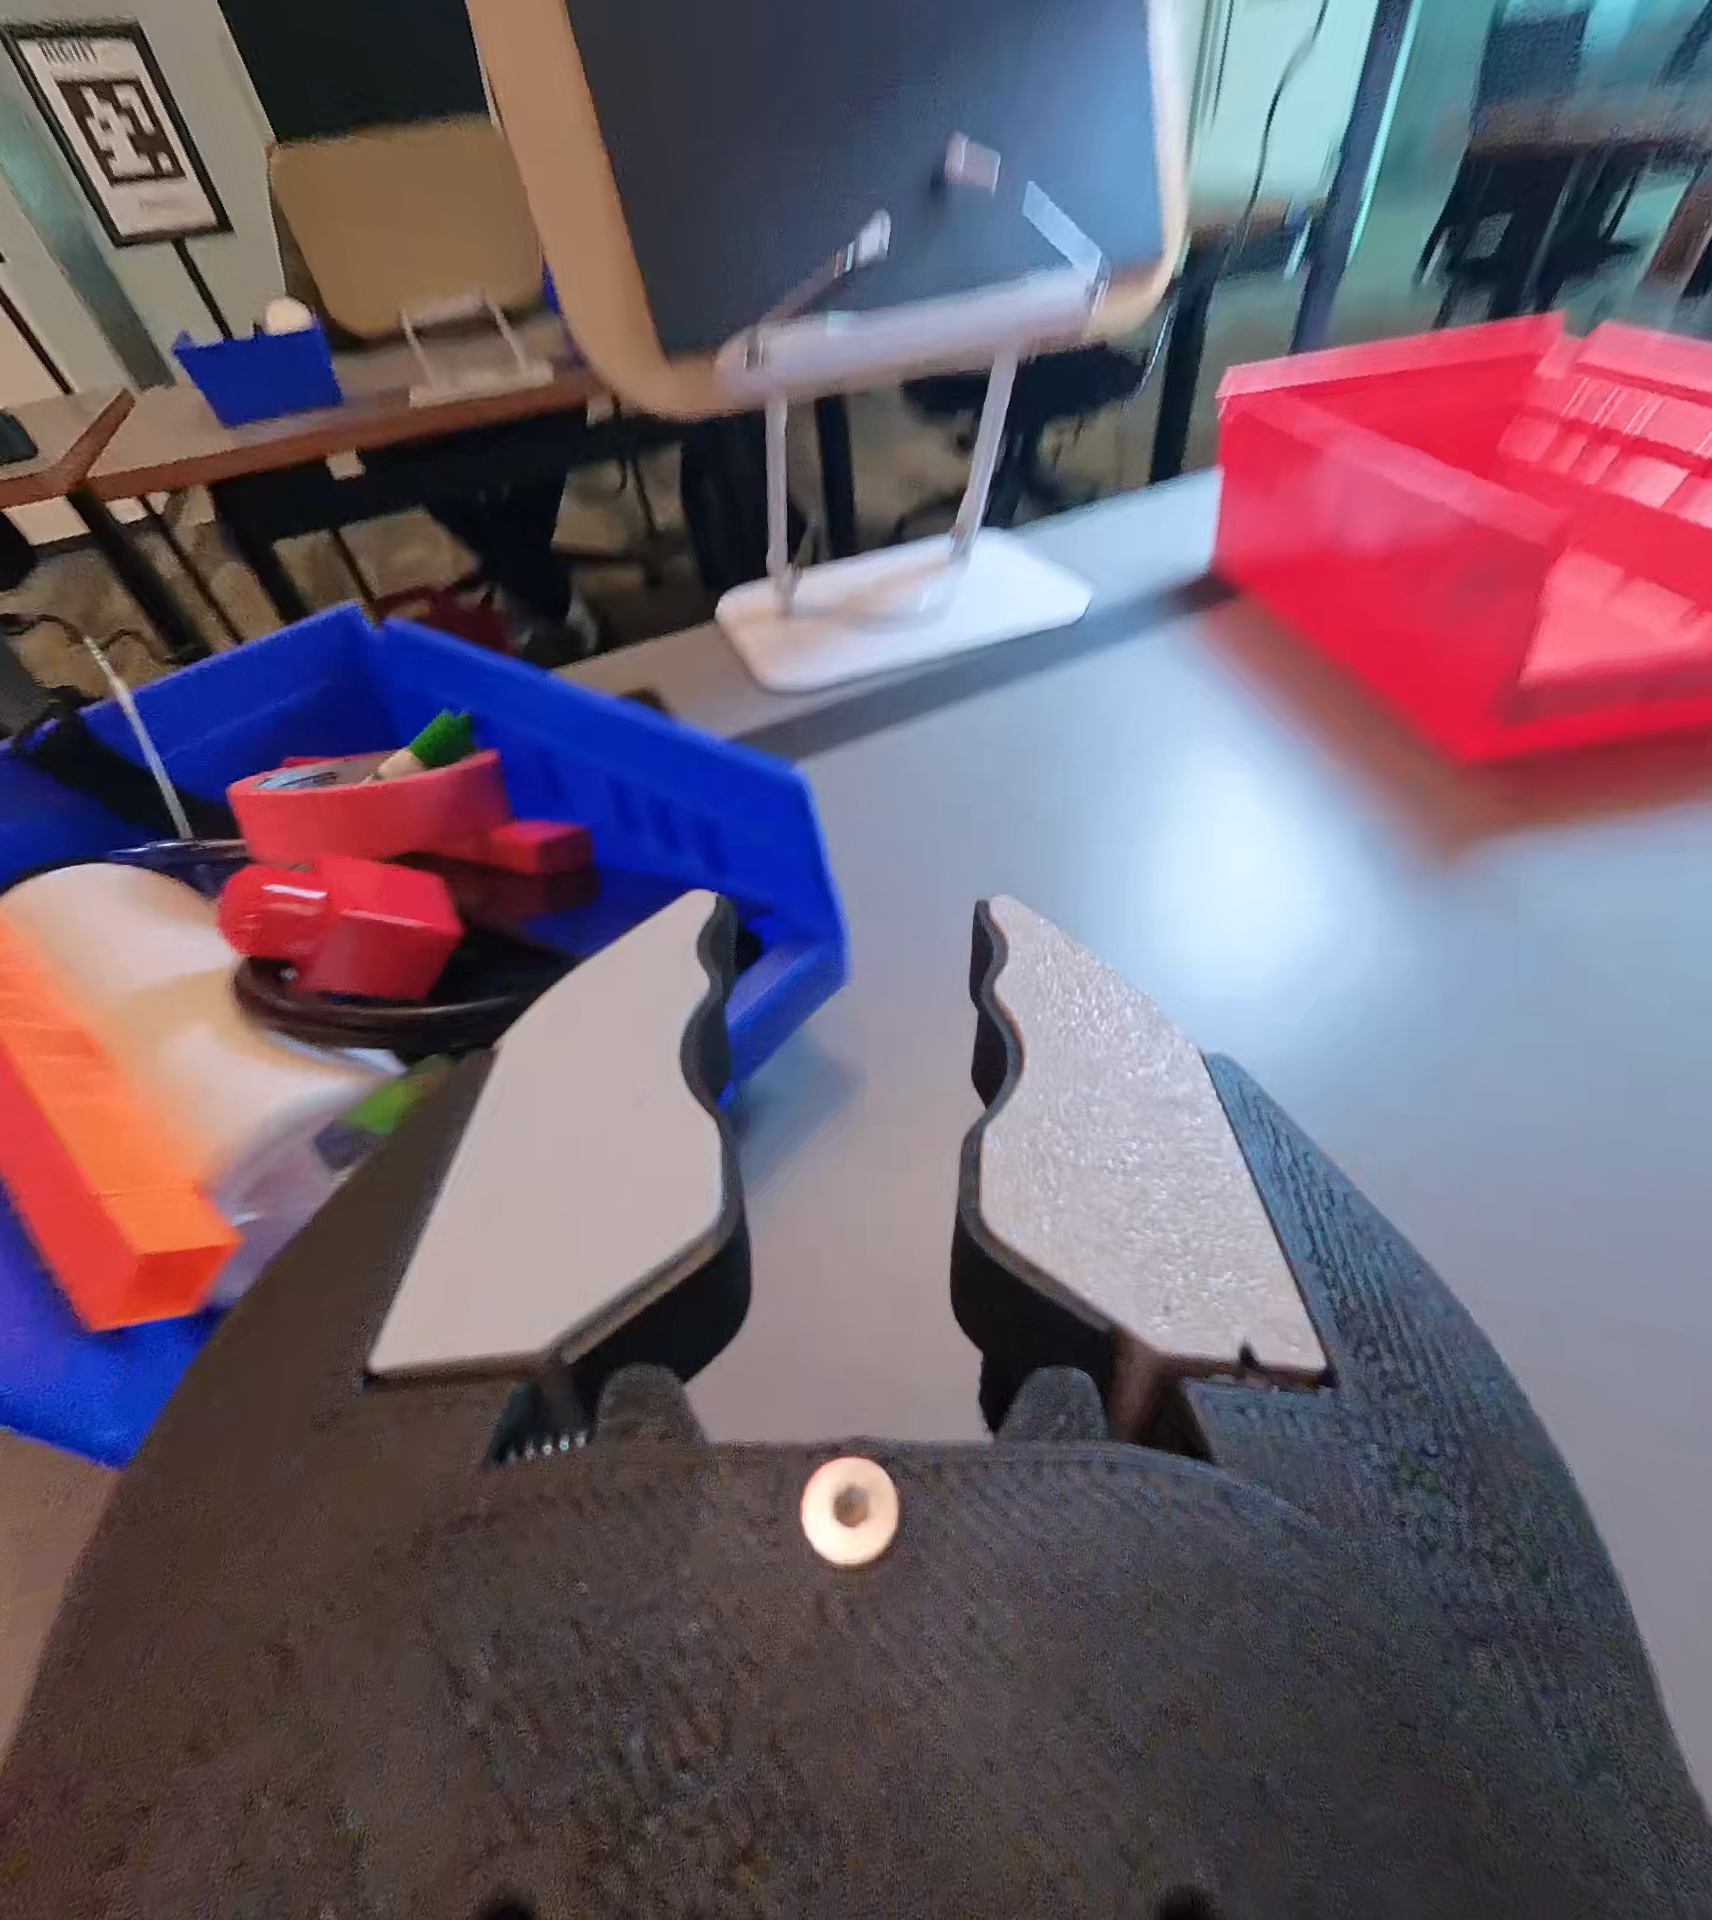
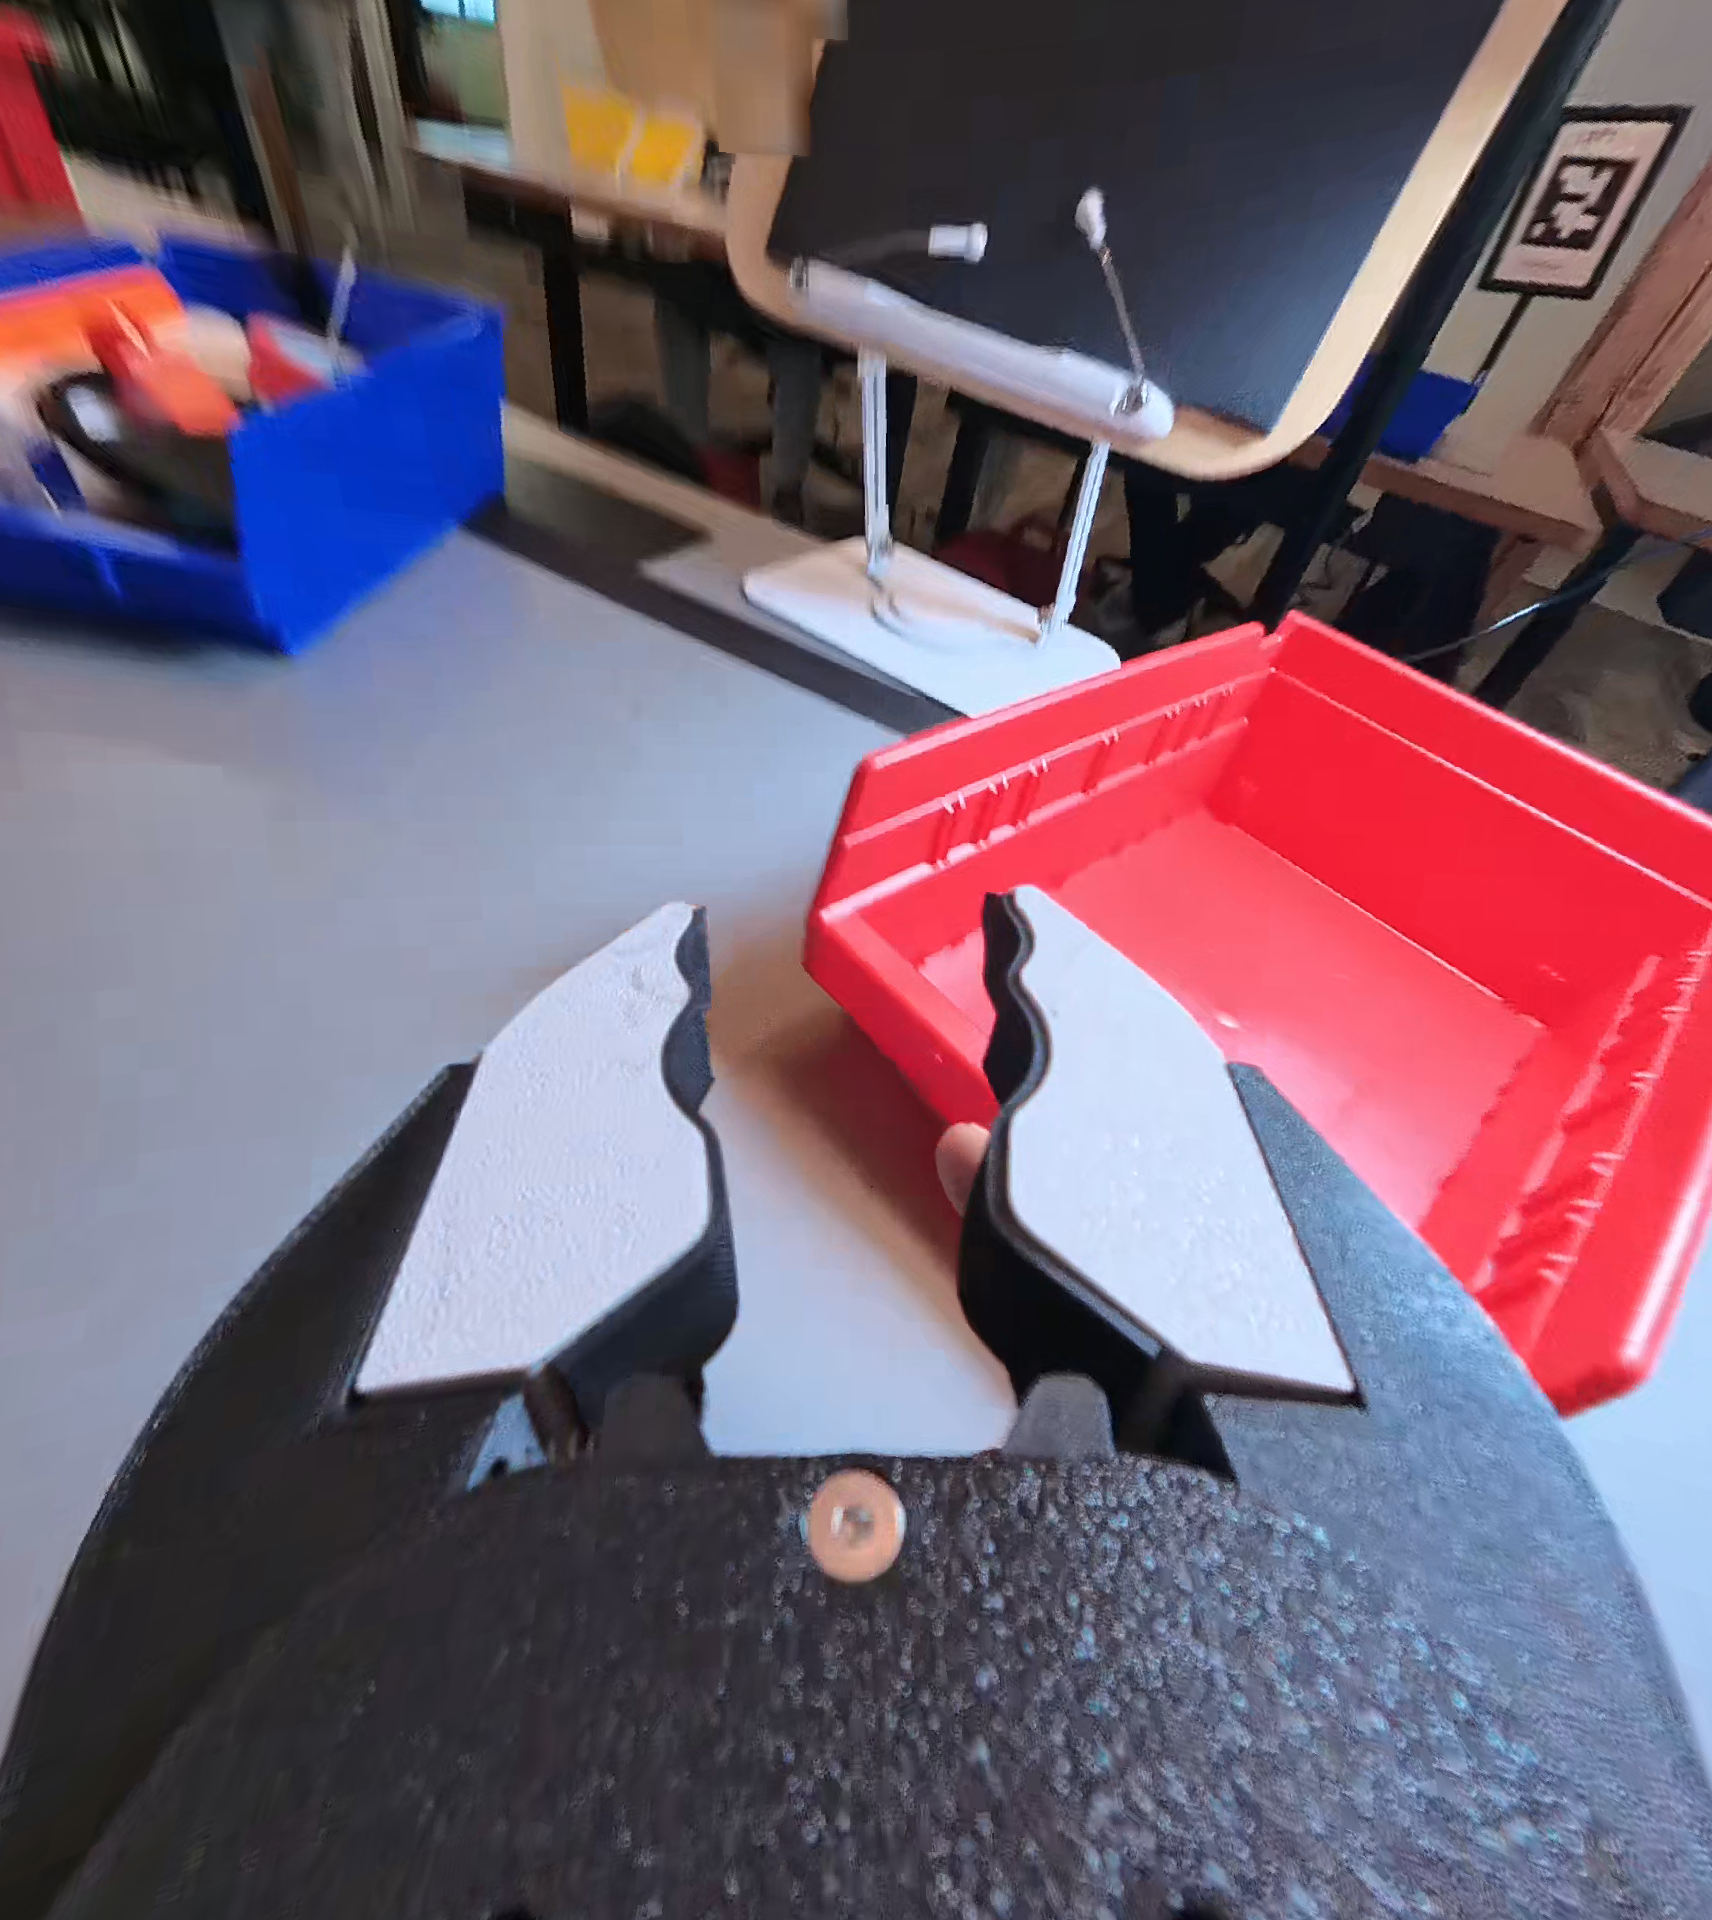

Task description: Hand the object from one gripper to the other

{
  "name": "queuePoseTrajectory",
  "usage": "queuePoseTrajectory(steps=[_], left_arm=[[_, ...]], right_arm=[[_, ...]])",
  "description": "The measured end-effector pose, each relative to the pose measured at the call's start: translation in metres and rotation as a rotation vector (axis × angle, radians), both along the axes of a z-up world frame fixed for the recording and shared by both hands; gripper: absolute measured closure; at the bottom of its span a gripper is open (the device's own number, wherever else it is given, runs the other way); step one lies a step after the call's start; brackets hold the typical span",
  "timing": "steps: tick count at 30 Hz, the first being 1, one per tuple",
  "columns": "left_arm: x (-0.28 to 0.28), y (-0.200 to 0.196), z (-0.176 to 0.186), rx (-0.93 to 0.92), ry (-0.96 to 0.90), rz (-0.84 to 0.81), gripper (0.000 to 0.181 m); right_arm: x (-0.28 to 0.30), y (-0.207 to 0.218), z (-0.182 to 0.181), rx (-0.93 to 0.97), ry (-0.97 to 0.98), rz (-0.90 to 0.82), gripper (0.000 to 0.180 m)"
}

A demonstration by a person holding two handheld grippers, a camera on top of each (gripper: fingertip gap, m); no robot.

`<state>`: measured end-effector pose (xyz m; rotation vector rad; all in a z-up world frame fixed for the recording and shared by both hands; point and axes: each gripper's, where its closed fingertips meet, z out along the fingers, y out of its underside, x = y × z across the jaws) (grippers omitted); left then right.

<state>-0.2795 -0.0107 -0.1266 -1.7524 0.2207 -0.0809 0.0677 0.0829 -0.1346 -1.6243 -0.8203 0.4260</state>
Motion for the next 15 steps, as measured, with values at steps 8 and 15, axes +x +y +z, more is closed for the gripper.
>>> queuePoseTrajectory(steps=[8,15], left_arm=[[0.024,-0.008,-0.008,0.193,-0.103,0.07,0.143],[0.018,0.001,-0.033,0.108,-0.121,0.08,0.139]], right_arm=[[-0.003,-0.003,0.009,0.077,0.24,-0.089,0.13],[0.005,0.009,-0.002,0.034,0.26,-0.119,0.129]])
